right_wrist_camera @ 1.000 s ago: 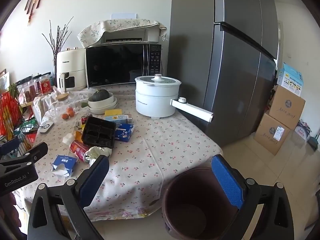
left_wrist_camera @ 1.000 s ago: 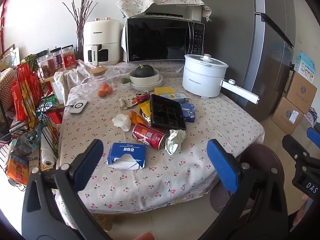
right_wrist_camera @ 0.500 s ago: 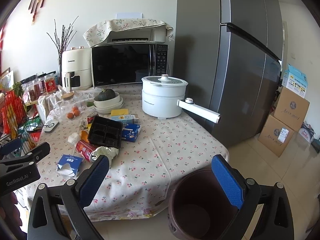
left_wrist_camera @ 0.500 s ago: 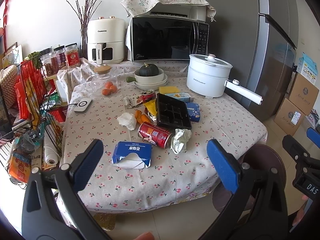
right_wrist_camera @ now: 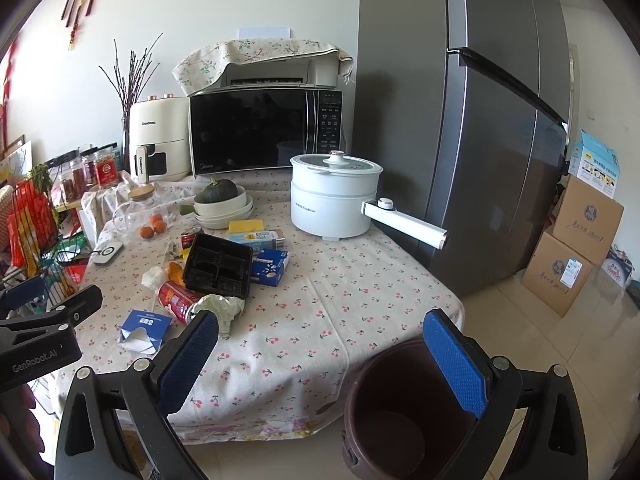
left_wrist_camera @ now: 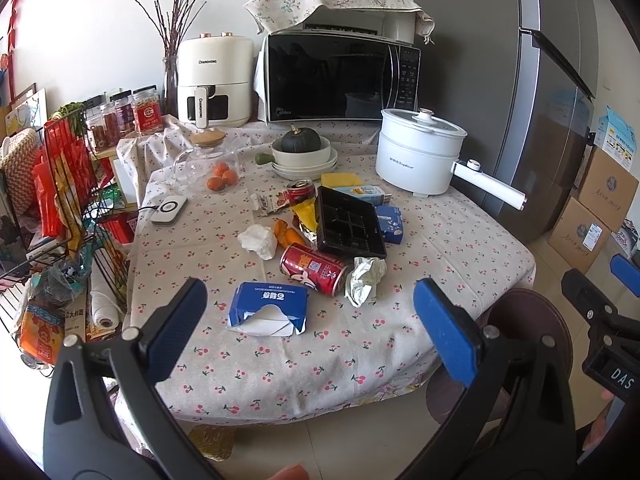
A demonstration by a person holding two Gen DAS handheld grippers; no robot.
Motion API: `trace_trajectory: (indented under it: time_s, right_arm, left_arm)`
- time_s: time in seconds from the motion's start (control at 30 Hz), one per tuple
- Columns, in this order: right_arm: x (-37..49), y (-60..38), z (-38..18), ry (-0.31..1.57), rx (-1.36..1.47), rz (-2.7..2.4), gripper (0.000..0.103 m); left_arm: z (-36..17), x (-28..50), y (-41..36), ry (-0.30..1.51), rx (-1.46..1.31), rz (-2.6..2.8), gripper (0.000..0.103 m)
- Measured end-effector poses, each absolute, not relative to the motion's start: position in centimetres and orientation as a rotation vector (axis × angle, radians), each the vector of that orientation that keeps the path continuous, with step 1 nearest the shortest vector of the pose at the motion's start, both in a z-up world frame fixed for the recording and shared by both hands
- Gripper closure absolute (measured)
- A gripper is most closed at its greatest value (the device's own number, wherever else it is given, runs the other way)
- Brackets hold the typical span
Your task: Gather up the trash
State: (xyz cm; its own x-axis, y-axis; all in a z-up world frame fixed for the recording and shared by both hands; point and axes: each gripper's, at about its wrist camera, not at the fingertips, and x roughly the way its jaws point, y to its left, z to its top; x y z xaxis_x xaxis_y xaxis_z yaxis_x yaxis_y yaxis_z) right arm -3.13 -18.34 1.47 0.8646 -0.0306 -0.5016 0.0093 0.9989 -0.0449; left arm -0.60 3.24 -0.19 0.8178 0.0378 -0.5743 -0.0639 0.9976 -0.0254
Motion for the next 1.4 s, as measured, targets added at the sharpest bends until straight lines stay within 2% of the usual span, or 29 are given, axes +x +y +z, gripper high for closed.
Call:
trace_trajectory:
  time_s: [1.4]
  right_arm:
    - [-3.18, -18.53, 1.12, 0.520, -0.058, -0.040, 0.000]
  left_arm:
    - [-0.09, -0.65, 3.38, 0.613, -0.038, 0.058, 0.000]
